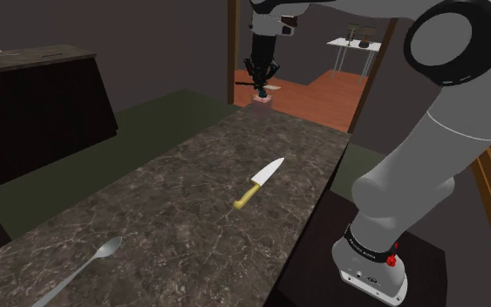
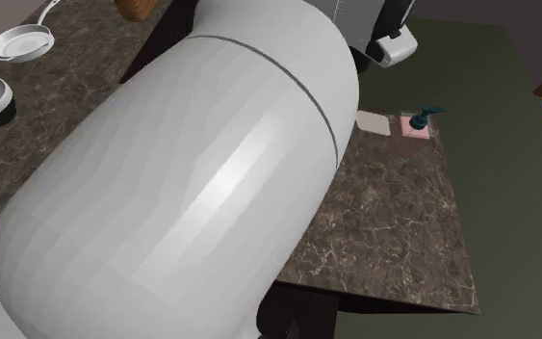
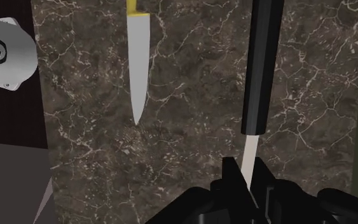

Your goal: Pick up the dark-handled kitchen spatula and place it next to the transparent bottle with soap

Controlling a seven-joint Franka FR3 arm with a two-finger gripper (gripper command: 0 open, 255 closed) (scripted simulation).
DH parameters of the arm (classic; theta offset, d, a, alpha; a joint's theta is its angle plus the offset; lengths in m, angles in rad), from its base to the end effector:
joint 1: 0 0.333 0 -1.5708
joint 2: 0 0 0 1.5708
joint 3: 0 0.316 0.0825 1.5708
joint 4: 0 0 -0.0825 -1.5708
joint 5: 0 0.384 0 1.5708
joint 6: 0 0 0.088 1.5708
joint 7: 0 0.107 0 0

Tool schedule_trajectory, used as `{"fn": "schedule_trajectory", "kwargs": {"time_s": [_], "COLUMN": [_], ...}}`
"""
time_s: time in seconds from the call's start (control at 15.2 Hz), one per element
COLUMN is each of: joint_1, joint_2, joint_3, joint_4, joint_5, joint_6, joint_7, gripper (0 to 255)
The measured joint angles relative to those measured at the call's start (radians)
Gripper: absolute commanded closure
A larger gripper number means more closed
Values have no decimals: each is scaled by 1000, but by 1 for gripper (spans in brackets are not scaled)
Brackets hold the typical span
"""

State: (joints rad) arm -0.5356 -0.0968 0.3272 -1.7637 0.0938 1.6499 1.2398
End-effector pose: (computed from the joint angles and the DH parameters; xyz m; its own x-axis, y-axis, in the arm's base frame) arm 0.5212 -0.0933 0.5896 0.1119 -0.9915 -0.0661 -0.9937 -0.1122 0.0008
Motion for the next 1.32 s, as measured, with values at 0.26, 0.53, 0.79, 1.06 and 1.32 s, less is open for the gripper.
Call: {"fn": "schedule_trajectory", "kwargs": {"time_s": [0.26,0.53,0.79,1.06,1.32], "joint_1": [8,30,58,49,43], "joint_2": [188,386,525,510,501], "joint_3": [11,8,2,1,1], "joint_4": [208,464,652,581,508], "joint_5": [-61,-124,-165,-160,-158], "joint_6": [-28,-97,-150,-93,-30], "joint_7": [25,35,40,36,35], "gripper": [255,255,255,255,255]}}
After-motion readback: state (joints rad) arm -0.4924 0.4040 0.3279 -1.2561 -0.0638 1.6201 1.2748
